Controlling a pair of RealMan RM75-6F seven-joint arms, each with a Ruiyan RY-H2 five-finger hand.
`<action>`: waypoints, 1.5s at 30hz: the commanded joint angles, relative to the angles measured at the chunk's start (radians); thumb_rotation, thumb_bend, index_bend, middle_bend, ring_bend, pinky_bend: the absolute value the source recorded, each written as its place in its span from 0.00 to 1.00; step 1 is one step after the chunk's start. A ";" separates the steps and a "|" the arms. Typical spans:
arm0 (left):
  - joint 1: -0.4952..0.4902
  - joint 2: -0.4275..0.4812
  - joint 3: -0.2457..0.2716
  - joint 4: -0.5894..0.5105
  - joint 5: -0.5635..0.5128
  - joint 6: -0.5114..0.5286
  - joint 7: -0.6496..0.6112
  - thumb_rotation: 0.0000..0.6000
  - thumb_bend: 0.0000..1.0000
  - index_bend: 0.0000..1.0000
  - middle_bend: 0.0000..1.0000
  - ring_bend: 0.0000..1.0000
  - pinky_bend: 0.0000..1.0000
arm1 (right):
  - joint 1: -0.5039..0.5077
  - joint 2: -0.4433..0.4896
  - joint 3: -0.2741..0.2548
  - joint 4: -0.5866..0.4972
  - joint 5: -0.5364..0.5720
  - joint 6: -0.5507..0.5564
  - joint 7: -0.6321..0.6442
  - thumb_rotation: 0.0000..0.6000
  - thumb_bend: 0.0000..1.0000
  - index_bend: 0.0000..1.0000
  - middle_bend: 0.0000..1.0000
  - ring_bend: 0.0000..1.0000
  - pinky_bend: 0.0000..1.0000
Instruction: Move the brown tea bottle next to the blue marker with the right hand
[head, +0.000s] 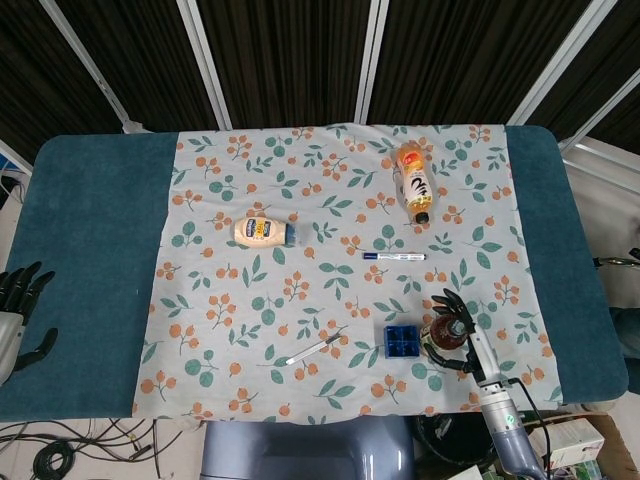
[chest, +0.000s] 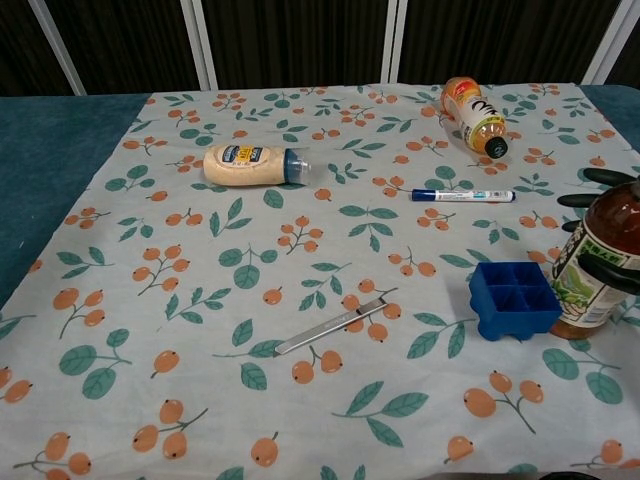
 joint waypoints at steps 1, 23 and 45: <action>0.000 0.000 0.000 0.000 0.000 0.000 0.000 1.00 0.36 0.10 0.00 0.00 0.05 | 0.000 0.001 0.001 -0.001 0.001 -0.001 0.000 1.00 0.21 0.09 0.15 0.20 0.17; -0.002 0.005 0.003 -0.001 0.000 -0.007 -0.001 1.00 0.36 0.10 0.00 0.00 0.05 | 0.009 -0.011 0.010 0.013 -0.008 0.007 0.035 1.00 0.51 0.42 0.43 0.47 0.45; -0.002 0.009 0.005 -0.009 0.000 -0.011 -0.008 1.00 0.36 0.10 0.00 0.00 0.06 | 0.261 0.569 0.317 -0.602 0.203 -0.384 -0.034 1.00 0.50 0.46 0.48 0.53 0.57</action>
